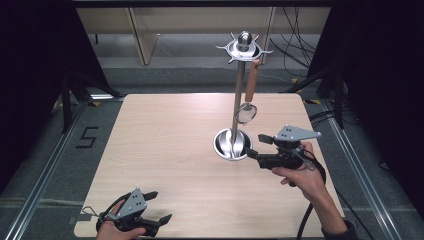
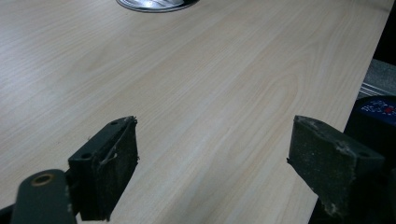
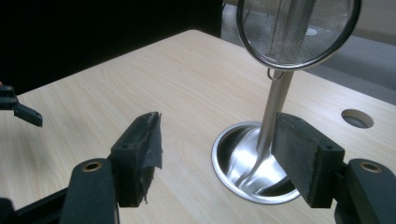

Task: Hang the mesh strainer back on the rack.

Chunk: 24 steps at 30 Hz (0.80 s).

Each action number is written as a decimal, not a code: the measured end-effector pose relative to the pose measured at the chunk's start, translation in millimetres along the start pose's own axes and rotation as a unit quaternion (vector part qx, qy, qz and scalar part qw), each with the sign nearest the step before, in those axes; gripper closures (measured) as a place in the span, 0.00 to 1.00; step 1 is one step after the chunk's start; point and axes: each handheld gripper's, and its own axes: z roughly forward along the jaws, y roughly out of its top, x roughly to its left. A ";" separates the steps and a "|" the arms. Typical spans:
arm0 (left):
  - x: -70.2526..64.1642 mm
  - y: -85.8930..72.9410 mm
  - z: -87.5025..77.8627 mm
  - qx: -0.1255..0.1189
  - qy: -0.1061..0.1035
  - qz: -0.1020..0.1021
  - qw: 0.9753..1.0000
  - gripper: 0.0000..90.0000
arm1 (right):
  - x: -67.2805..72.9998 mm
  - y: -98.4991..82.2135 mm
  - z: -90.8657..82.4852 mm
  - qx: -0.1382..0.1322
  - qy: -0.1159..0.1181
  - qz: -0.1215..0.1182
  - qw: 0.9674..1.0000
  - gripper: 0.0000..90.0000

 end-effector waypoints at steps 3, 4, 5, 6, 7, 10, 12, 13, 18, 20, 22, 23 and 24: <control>1.8 0.6 -0.9 0.003 0.001 0.016 1.000 0.17 | 2.8 -4.6 2.4 0.005 0.004 0.007 1.000 0.37; 1.8 0.6 -0.9 0.003 0.001 0.016 1.000 0.17 | 2.8 -4.6 2.4 0.005 0.004 0.007 1.000 0.37; 1.0 0.5 -0.2 -0.002 0.001 0.011 1.000 0.17 | 0.9 -6.5 3.9 0.009 0.007 -0.005 1.000 0.37; 0.9 0.4 -0.2 -0.002 0.001 0.010 1.000 0.17 | 0.9 -6.5 3.9 0.009 0.007 -0.005 1.000 0.37; 0.8 0.4 -0.2 -0.002 0.001 0.009 1.000 0.17 | 2.0 -9.0 5.1 0.011 0.006 -0.003 1.000 0.37; 1.1 0.5 -0.4 -0.002 0.001 0.011 1.000 0.17 | 2.7 -11.0 6.6 0.010 0.007 -0.001 1.000 0.36; 1.3 0.5 -0.6 0.001 0.001 0.013 1.000 0.17 | 4.0 -13.8 7.7 0.024 0.015 0.010 1.000 0.36; 1.9 0.7 -1.1 0.005 -0.001 0.017 1.000 0.17 | 4.0 -13.8 7.7 0.024 0.015 0.010 1.000 0.36; 1.9 0.6 -1.0 0.005 -0.001 0.017 1.000 0.17 | 6.5 -19.7 11.5 0.028 0.014 0.008 0.999 0.35; 1.6 0.5 -1.0 0.003 0.001 0.016 1.000 0.17 | 5.8 -22.2 13.1 0.030 0.016 0.002 0.999 0.35; 1.8 0.6 -1.1 0.004 0.000 0.017 1.000 0.17 | 6.5 -25.1 14.4 0.033 0.018 0.002 0.999 0.35; 1.8 0.6 -1.1 0.004 0.000 0.017 1.000 0.17 | 7.0 -27.0 14.6 0.037 0.015 0.002 0.999 0.35; 1.8 0.7 -1.2 0.006 -0.001 0.017 1.000 0.17 | 6.5 -28.3 14.4 0.045 0.020 0.001 0.999 0.35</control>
